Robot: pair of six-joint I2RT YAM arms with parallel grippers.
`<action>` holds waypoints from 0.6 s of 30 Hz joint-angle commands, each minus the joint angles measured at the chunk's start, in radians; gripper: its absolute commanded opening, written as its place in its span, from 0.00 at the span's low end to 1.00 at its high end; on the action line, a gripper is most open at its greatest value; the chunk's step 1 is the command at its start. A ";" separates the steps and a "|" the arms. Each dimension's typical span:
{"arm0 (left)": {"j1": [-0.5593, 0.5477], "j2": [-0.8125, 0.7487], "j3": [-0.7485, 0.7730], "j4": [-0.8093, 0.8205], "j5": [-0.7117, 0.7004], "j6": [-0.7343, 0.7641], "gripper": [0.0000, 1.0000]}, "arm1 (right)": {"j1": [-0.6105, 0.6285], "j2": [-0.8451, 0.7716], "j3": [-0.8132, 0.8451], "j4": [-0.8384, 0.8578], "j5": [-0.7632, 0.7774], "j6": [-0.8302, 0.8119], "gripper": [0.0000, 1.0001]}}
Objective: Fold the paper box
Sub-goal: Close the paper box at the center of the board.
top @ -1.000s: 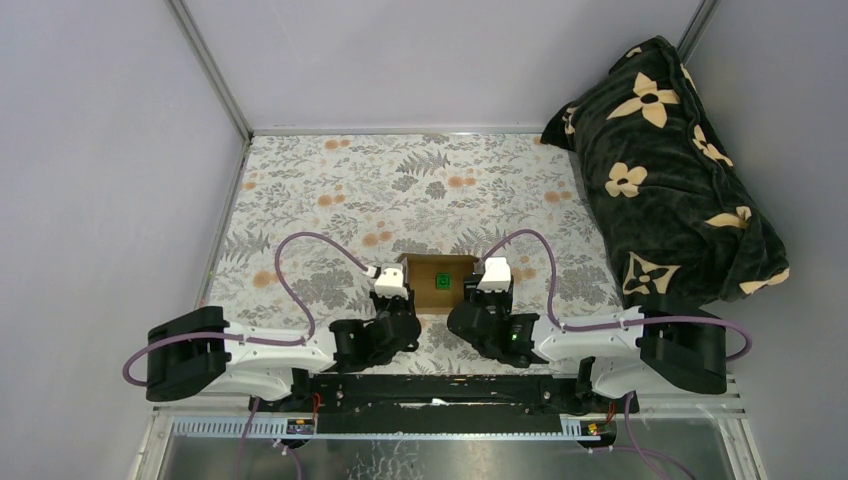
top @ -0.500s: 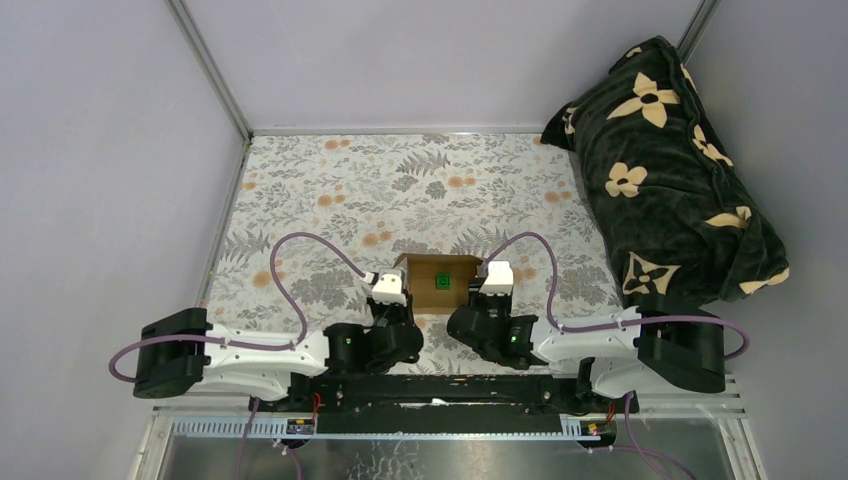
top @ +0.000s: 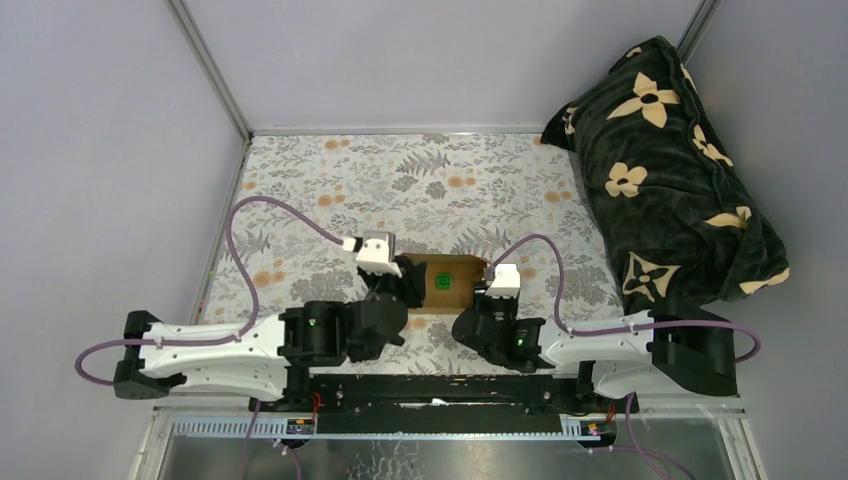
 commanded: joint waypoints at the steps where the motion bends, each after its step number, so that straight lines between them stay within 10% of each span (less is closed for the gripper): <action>1: 0.141 0.050 0.136 0.078 0.106 0.240 0.38 | 0.023 -0.054 -0.007 -0.019 0.077 0.047 0.54; 10: 0.399 0.286 0.184 0.221 0.431 0.316 0.35 | 0.070 -0.239 -0.054 -0.158 0.040 0.107 0.60; 18: 0.475 0.428 0.171 0.298 0.566 0.313 0.31 | 0.139 -0.383 -0.160 -0.172 -0.084 0.158 0.44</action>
